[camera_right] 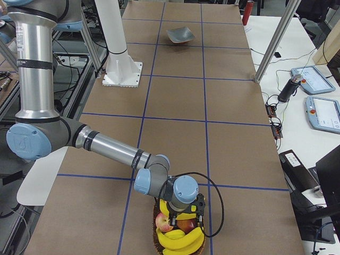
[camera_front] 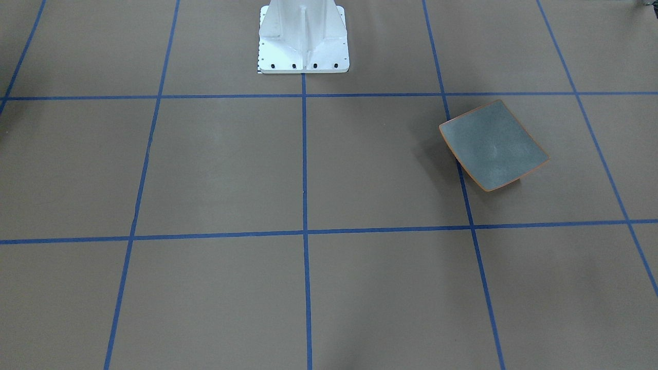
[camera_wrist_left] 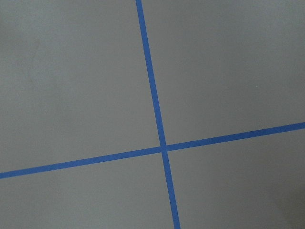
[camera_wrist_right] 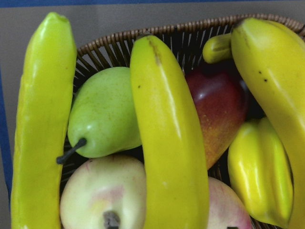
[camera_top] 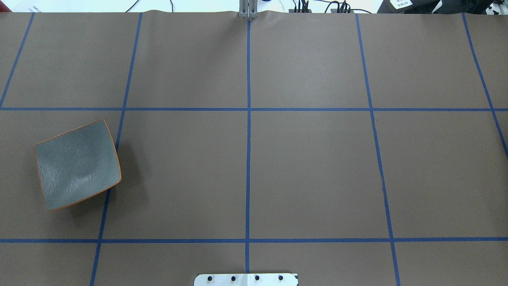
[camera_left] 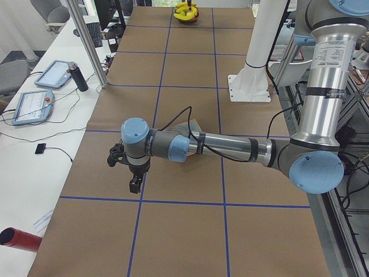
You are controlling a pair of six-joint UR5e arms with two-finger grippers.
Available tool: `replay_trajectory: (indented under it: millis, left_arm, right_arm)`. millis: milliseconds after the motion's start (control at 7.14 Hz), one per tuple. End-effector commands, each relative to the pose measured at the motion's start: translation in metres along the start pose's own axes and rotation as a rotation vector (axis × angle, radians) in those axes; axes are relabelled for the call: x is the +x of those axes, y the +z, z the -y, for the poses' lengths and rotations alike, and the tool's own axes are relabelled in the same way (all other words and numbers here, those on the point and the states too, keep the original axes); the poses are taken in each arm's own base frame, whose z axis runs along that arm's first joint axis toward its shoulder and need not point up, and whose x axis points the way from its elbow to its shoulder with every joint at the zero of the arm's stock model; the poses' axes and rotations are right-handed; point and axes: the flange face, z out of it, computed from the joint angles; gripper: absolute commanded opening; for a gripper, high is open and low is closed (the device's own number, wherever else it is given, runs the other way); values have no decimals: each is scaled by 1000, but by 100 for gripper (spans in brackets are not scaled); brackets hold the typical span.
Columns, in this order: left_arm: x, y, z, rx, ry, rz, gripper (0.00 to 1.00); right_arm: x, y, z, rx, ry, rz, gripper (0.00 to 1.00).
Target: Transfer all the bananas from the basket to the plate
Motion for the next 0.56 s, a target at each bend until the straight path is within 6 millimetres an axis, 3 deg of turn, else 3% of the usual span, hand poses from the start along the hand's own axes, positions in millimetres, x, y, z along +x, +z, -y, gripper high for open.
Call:
replay_trajectory:
  millis: [0,280,420]
  left_arm:
    - [0,0,0,0,0,0,100]
    - [2,0,1,0,0,-17,100]
    - [6,1,0,-2,-3,-73,100]
  right_arm:
    - [-1,-1,1,6,-1,1,0]
    - [-9,-13,8,29,-26,-8,0]
    - [-4,-26,6,58,-16,-9,0]
